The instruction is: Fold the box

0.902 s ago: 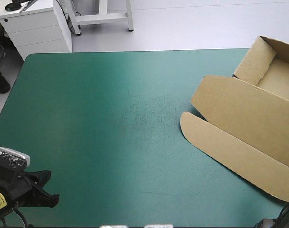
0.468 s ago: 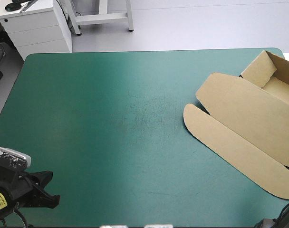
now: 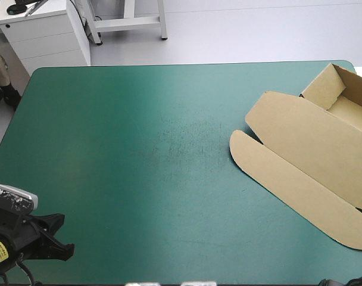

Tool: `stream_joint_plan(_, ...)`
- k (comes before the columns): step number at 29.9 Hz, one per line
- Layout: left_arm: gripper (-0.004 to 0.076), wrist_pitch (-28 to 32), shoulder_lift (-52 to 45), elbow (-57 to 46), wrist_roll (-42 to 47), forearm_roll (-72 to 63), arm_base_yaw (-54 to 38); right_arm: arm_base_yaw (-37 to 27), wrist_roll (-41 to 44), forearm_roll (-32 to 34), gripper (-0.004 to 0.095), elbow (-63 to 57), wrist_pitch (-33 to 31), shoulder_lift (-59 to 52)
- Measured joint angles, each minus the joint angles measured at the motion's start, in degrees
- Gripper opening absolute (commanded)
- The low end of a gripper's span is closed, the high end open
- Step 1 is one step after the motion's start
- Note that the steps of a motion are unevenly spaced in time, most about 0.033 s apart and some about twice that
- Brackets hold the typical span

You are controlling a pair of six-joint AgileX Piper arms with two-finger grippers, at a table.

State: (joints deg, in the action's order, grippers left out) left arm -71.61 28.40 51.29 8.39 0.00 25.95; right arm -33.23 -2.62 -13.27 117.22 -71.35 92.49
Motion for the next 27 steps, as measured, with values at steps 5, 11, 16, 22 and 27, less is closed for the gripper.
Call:
stream_joint_plan(5, -0.001, 1.4, 0.0, 0.0, -0.4, 0.9, 0.0, 4.9, -2.3, -3.9, -0.0009, 0.0, 0.0, -9.7)
stream_joint_plan(11, -0.001, 3.8, -1.1, -1.0, -1.6, 3.5, 0.0, 17.4, -6.2, -5.0, -0.0011, -10.2, 0.0, -20.9)
stream_joint_plan(16, -0.001, 6.7, -5.2, -4.5, -2.3, 3.9, 0.0, 26.9, -10.9, -5.0, -0.0011, -26.2, 4.0, -29.5)
stream_joint_plan(22, -0.001, 10.3, -12.4, -9.9, -2.9, 4.6, 0.0, 32.1, -14.9, -5.0, -0.002, -45.9, 11.0, -40.4)
stream_joint_plan(27, -0.001, 12.8, -18.0, -14.8, -3.0, 4.7, 0.0, 32.2, -15.5, -4.8, -0.002, -60.6, 17.4, -48.2)
